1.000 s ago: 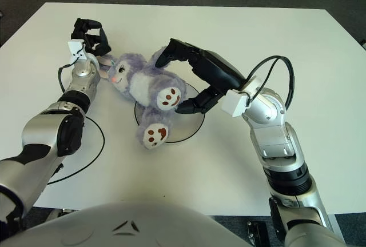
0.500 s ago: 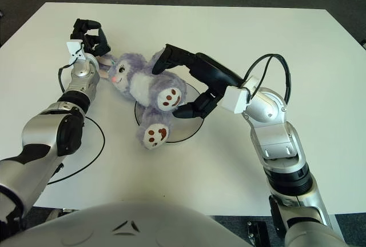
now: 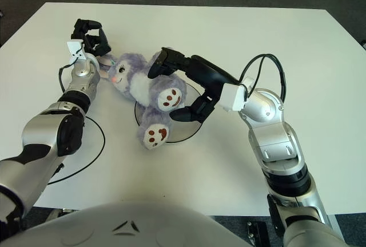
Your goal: Put the doll into the plate.
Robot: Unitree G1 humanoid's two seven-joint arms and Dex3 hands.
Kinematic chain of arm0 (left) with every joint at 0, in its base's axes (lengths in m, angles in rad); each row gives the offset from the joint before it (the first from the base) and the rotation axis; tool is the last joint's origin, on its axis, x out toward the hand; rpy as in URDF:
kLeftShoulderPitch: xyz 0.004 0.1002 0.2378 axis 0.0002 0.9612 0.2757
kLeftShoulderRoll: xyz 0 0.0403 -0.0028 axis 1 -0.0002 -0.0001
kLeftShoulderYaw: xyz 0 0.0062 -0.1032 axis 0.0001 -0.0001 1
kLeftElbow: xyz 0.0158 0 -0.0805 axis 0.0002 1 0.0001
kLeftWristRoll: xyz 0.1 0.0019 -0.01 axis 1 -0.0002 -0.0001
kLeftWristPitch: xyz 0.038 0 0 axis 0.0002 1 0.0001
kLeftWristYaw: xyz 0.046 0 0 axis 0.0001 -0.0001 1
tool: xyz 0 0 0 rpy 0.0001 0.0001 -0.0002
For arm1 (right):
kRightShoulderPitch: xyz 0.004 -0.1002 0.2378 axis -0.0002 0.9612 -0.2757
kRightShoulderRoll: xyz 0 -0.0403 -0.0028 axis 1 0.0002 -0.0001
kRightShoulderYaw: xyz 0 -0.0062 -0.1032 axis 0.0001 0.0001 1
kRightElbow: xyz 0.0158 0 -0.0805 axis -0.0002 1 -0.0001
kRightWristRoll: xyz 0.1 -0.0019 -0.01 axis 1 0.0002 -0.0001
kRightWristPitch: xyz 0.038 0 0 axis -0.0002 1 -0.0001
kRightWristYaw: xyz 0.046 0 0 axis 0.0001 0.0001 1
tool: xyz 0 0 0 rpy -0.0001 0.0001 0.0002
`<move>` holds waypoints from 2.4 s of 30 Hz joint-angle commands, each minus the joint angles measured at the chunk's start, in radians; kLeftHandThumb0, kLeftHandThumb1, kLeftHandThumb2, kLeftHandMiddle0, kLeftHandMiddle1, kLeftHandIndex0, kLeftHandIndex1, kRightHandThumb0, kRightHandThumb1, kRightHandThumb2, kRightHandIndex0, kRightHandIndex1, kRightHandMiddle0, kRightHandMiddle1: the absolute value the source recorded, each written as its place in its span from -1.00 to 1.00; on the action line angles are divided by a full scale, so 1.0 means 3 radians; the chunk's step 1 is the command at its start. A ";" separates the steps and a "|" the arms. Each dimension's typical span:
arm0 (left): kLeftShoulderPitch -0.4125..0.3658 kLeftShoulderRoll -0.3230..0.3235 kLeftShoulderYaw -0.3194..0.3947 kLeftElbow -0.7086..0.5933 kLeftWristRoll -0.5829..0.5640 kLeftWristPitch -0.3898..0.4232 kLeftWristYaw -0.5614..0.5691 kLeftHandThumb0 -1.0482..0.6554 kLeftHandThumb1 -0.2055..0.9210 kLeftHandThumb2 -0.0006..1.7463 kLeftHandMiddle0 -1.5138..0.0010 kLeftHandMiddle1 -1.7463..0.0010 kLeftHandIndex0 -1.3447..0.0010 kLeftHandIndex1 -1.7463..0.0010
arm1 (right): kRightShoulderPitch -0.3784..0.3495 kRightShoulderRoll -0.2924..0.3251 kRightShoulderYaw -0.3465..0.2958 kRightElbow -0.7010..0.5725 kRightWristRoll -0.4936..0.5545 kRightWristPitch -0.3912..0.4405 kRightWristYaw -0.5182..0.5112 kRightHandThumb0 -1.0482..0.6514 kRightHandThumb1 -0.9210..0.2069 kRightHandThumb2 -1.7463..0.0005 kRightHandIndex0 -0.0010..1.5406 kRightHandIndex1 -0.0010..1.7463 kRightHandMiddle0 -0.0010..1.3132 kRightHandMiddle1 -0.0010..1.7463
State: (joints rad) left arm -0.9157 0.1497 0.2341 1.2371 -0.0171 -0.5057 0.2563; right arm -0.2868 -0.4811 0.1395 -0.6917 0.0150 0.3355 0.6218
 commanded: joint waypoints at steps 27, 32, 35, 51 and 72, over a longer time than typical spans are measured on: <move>0.0047 -0.0013 0.0009 -0.0079 -0.0054 0.0011 -0.0021 0.22 0.08 0.41 0.42 -1.00 0.37 -1.00 | 0.0273 0.0253 0.0256 0.0220 -0.0198 -0.0437 -0.0408 0.23 0.44 -0.69 -0.05 0.77 0.04 0.97; 0.0047 -0.0009 0.0004 -0.0081 -0.0053 0.0033 -0.0030 0.22 0.09 0.40 0.42 -1.00 0.37 -1.00 | 0.0368 0.0462 0.0241 0.0382 -0.0157 -0.0705 -0.0618 0.23 0.65 -0.86 0.13 0.81 0.03 1.00; 0.0049 -0.0009 0.0004 -0.0084 -0.0053 0.0043 -0.0027 0.22 0.09 0.40 0.43 -1.00 0.38 -1.00 | 0.0405 0.0515 0.0227 0.0436 -0.0170 -0.0824 -0.0680 0.23 0.69 -0.90 0.18 0.81 0.02 1.00; 0.0059 0.0024 0.0020 -0.0110 -0.0063 0.0046 -0.0031 0.22 0.11 0.39 0.43 -1.00 0.39 -1.00 | 0.0547 0.0709 0.0121 0.0675 -0.0314 -0.1321 -0.1047 0.23 0.68 -0.93 0.17 0.90 -0.03 1.00; -0.0003 0.0369 0.0453 -0.0338 -0.0580 -0.0042 -0.0426 0.22 0.03 0.44 0.39 -1.00 0.34 -1.00 | 0.0557 0.0749 -0.0296 0.0426 0.0507 -0.0434 -0.0975 0.23 0.77 -1.00 0.21 0.93 0.02 1.00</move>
State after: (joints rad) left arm -0.9091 0.2143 0.3410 1.1451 -0.1608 -0.5179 0.1595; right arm -0.1286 -0.2594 0.0732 -0.5230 0.1161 0.1363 0.3289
